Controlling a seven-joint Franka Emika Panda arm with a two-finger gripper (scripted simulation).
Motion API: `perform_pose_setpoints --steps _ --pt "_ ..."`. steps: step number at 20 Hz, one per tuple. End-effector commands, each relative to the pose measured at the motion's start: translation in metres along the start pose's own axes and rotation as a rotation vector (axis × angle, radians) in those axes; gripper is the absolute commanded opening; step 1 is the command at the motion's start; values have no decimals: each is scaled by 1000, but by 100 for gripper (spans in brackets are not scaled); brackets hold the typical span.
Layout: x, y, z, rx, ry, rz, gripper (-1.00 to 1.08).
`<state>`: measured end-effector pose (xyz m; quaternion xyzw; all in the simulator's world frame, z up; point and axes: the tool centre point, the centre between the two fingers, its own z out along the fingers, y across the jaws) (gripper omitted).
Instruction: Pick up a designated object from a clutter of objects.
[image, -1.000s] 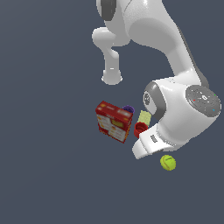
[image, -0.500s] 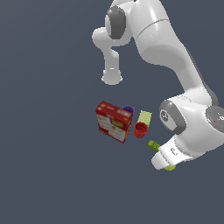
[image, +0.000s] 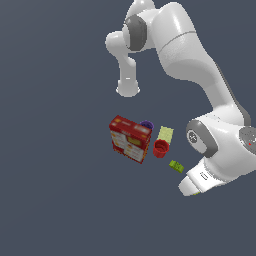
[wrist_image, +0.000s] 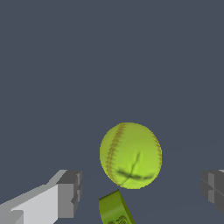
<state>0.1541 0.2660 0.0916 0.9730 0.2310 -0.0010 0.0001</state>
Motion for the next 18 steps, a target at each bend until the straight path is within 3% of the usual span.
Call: perform_pose_setpoints --steps 1,11,18 --pt "0 0 1 0 1 0 100" --pt "0 0 47 0 2 -1 100" --pt "1 0 50 0 2 -1 100"
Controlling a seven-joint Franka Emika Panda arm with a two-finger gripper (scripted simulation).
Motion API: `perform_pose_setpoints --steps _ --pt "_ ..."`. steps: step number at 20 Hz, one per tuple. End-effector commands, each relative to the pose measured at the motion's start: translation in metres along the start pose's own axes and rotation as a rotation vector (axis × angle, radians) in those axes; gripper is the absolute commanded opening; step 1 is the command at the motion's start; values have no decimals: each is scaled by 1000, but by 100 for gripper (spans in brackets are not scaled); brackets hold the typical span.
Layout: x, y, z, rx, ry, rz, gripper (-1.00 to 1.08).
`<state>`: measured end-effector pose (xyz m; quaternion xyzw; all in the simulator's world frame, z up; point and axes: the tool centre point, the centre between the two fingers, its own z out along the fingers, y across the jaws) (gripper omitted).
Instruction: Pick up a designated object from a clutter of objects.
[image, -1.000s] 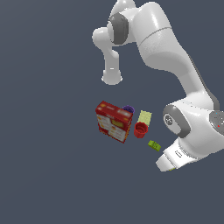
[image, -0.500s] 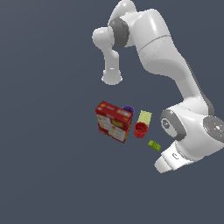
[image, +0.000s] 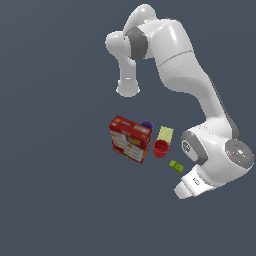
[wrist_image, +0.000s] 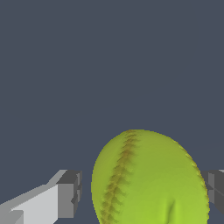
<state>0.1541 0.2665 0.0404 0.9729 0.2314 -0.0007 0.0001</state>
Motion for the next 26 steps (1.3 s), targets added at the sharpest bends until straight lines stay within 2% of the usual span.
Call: perform_pose_setpoints --steps 1,16,26 --pt "1 0 -1 0 1 0 -100" --pt "-2 3 -3 0 0 0 -100" --pt "-21 23 -24 0 0 0 -100"
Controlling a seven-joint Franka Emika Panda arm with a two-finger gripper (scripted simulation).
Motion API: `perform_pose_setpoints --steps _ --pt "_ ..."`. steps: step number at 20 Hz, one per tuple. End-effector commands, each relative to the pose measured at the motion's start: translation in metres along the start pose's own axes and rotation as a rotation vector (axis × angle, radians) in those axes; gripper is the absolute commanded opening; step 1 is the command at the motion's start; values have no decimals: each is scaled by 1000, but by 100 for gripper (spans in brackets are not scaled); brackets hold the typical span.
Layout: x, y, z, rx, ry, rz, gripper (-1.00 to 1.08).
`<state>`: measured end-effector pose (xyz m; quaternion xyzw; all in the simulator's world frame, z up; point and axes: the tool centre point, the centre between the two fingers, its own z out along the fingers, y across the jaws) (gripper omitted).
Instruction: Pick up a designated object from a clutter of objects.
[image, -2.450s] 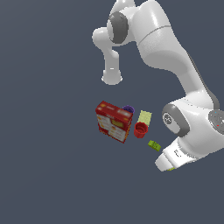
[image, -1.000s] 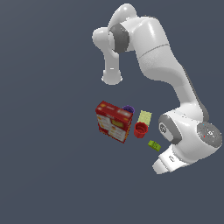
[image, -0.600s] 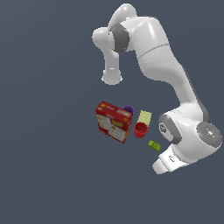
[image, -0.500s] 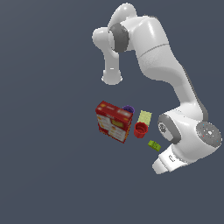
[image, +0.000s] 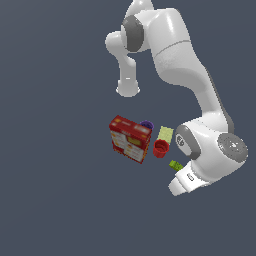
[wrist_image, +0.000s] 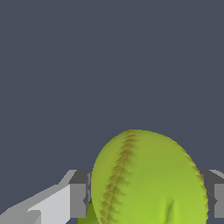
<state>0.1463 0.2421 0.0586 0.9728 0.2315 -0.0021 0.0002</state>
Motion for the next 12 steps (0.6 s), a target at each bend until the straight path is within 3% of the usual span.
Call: perform_pose_setpoints --steps 1,12 --pt "-7 9 -10 -1 3 1 -100" --pt "-66 72 -76 -1 3 1 -100"
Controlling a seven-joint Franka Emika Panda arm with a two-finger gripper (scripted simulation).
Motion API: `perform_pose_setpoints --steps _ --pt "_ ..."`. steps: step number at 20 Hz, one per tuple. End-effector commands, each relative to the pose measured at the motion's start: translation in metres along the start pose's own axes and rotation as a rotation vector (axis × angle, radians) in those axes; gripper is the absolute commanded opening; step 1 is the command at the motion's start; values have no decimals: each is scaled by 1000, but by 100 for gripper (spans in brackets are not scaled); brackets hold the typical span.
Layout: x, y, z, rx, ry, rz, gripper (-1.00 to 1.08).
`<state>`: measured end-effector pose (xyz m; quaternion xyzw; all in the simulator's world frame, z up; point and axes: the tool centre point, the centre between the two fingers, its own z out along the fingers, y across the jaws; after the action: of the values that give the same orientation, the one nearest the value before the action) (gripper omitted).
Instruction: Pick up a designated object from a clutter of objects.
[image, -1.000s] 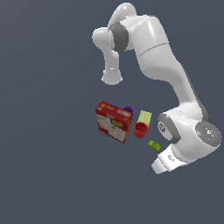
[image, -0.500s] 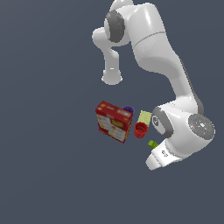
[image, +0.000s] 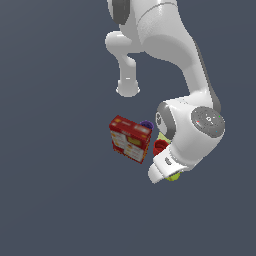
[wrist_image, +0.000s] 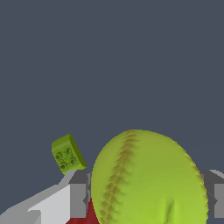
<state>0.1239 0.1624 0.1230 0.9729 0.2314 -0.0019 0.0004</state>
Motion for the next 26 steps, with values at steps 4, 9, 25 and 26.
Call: perform_pose_setpoints --steps 4,9,25,26 --pt "-36 40 -43 -1 3 1 -100" --pt "-70 77 -82 -1 3 1 -100" --pt "-176 196 -209 2 5 0 -100" --pt "-183 204 -217 2 5 0 -100"
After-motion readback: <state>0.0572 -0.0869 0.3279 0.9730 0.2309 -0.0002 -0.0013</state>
